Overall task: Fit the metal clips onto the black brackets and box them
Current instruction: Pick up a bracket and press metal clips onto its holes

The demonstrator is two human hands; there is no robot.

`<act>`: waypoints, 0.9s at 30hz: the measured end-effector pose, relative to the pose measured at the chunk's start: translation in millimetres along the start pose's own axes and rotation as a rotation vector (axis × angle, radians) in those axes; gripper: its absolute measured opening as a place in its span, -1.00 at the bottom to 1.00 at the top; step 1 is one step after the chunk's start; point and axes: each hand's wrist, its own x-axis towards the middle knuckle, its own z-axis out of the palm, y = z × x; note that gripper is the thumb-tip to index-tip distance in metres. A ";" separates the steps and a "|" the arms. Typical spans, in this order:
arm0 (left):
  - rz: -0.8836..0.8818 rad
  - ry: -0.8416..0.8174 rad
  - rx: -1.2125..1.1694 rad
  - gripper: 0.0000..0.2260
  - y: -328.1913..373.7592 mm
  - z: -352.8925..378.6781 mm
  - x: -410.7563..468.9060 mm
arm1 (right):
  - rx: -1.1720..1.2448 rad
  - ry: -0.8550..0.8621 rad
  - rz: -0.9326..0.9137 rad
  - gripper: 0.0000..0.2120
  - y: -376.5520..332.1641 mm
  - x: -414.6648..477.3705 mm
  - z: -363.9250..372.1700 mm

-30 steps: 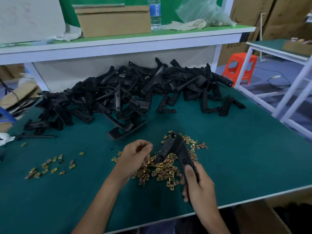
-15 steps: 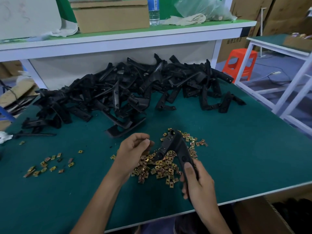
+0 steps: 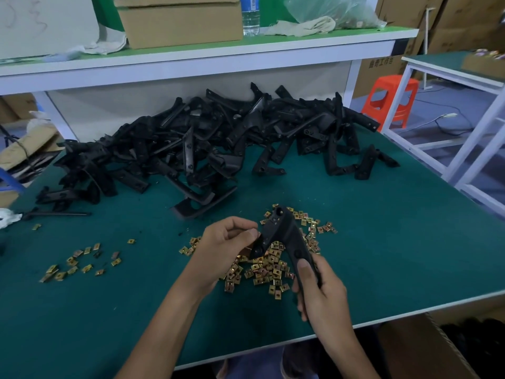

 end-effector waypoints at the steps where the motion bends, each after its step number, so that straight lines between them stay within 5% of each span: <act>1: -0.008 0.005 -0.013 -0.91 -0.1 0.6 -0.3 | -0.003 -0.003 -0.001 -0.78 -0.2 0.3 -0.2; 10: -0.056 -0.019 -0.098 -0.97 -0.6 4.1 -2.2 | -0.017 -0.014 -0.016 -0.81 -0.5 0.8 -1.6; 23: -0.132 0.016 0.193 -0.92 6.9 10.8 -4.4 | -0.157 0.046 -0.067 -0.65 10.1 2.2 1.5; 27: -0.053 -0.033 0.239 -0.90 2.1 16.0 -7.3 | -0.143 0.085 -0.069 -0.76 8.8 2.3 3.1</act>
